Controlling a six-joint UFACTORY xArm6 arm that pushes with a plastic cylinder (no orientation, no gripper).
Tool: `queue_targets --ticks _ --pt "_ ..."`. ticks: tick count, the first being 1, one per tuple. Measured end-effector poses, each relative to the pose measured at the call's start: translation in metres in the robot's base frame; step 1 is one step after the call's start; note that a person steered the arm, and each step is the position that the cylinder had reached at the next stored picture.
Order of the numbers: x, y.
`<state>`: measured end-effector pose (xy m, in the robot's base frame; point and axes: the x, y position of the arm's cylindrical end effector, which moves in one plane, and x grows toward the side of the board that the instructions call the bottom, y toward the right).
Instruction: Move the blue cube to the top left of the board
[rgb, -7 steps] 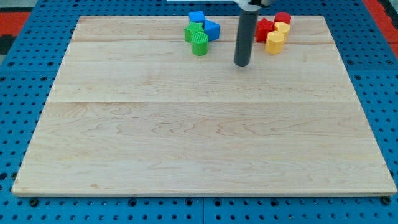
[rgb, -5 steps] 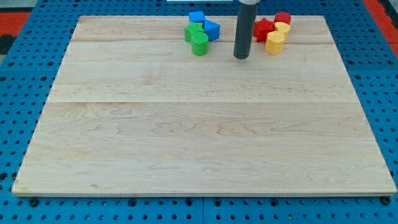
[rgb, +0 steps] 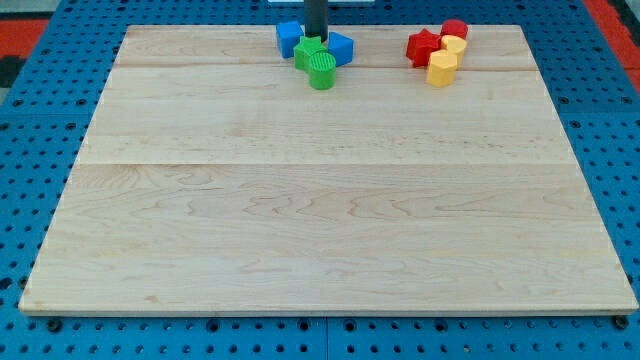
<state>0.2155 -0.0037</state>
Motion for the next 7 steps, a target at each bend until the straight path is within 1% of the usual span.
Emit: queue_targets --ticks 1,2,3,5,6,7 --pt "0.000 -0.049" --pt "0.000 -0.085" --pt "0.000 -0.105" --pt "0.000 -0.185" --pt "-0.003 -0.213" --pt "-0.003 -0.213"
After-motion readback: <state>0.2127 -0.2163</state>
